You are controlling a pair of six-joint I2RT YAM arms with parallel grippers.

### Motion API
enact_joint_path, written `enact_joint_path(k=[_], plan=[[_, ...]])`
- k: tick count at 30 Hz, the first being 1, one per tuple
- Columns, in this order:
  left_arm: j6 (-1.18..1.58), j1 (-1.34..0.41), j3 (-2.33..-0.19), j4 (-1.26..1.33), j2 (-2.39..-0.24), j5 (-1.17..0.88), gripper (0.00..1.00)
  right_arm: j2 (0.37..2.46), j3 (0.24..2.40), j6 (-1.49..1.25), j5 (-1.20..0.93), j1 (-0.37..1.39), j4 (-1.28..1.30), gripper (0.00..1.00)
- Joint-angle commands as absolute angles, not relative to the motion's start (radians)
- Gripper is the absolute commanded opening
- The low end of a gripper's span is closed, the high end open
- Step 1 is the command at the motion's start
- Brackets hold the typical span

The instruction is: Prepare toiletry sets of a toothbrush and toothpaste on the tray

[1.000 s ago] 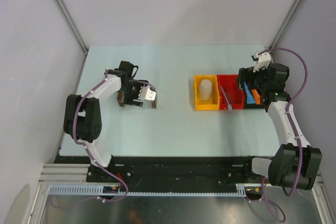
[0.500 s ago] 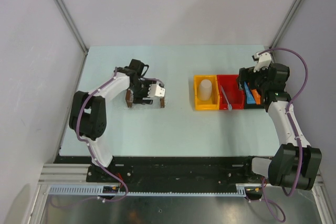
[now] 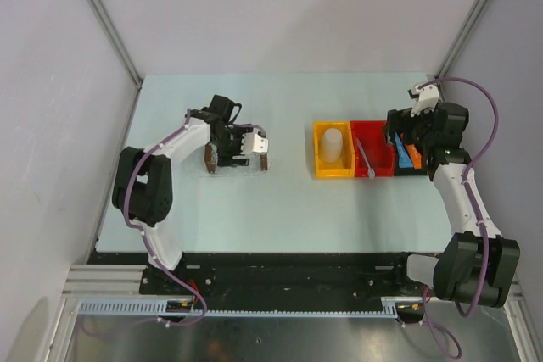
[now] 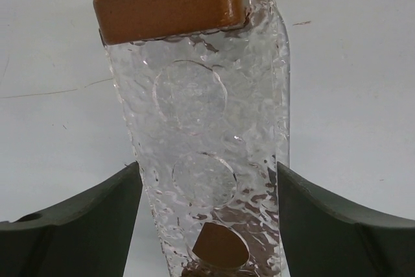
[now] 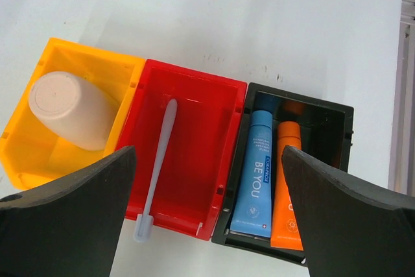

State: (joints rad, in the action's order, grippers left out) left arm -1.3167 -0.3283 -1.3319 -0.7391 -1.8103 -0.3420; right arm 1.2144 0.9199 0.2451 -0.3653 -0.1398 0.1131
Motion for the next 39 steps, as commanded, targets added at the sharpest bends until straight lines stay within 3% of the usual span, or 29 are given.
enact_joint_path(k=[1, 25, 39], plan=[[-1.328, -0.341, -1.309, -0.704, -1.784, -0.345, 0.81, 1.193, 0.920, 0.253, -0.382, -0.147, 0.107, 1.00], [-1.422, -0.348, -1.239, -0.678, -1.743, -0.293, 0.84, 1.190, 0.922, 0.250, -0.390, -0.156, 0.109, 1.00], [-1.374, -0.354, -1.255, -0.653, -1.733, -0.273, 0.97, 1.189, 0.922, 0.250, -0.393, -0.161, 0.109, 1.00]])
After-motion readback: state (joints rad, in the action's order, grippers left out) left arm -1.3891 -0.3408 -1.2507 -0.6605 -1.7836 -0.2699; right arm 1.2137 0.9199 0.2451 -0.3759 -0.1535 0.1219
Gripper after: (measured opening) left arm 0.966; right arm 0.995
